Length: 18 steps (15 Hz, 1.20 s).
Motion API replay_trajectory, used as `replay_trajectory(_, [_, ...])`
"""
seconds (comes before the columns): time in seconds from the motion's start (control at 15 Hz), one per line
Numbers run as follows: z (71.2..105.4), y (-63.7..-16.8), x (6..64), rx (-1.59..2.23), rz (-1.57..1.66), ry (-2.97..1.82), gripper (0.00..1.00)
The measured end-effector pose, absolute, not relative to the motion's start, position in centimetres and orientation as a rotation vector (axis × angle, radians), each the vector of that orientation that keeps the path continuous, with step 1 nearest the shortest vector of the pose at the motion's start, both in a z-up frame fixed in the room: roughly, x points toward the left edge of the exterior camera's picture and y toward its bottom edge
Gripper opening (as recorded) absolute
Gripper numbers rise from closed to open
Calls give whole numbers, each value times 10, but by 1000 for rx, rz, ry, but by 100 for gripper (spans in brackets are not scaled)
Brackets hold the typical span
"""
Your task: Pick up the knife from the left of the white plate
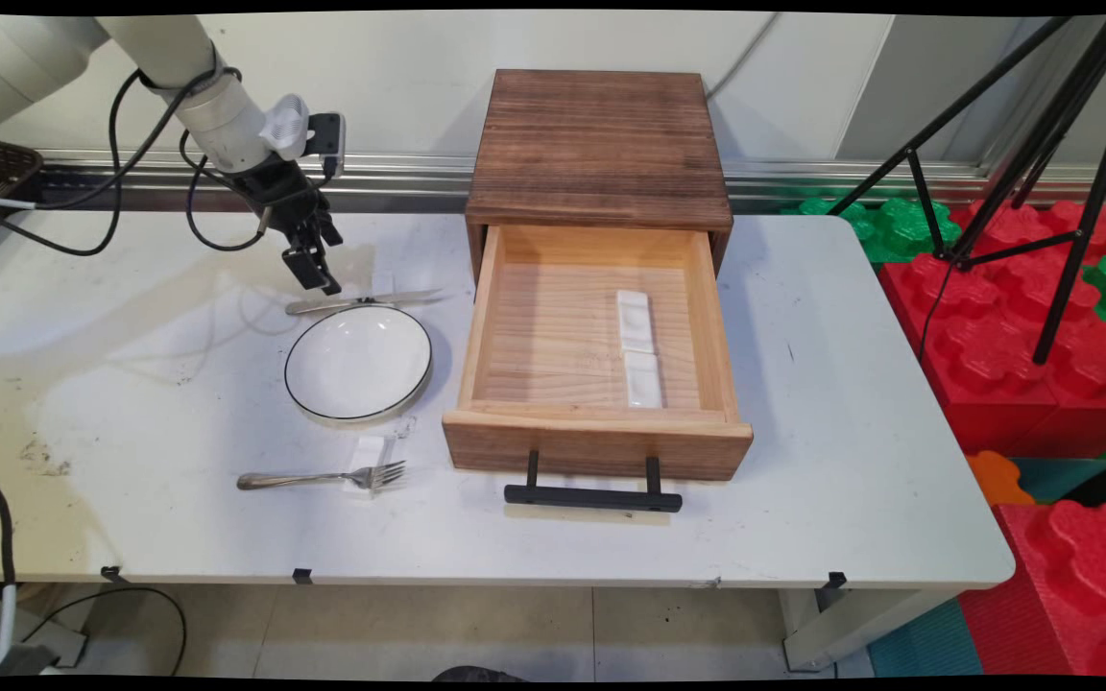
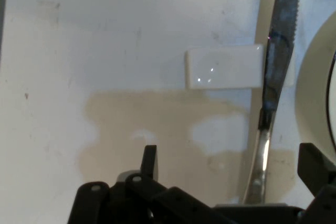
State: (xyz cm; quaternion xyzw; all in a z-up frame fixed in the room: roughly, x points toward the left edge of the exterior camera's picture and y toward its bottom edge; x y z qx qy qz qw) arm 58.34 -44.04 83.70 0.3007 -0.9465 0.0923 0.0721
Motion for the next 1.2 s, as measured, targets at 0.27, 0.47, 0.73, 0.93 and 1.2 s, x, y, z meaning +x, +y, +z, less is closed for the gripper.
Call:
replay_trajectory(0.27, [826, -450, 590, 883, 220, -2857, 100])
replay_trajectory(0.47, [820, -454, 592, 876, 193, -2856, 100])
replay_trajectory(0.73, [810, -462, 593, 872, 162, -2844, 100])
replay_trajectory(0.93, [806, -464, 594, 873, 148, -2838, 100])
replay_trajectory(1.2, [801, -464, 593, 870, 135, -2830, 100])
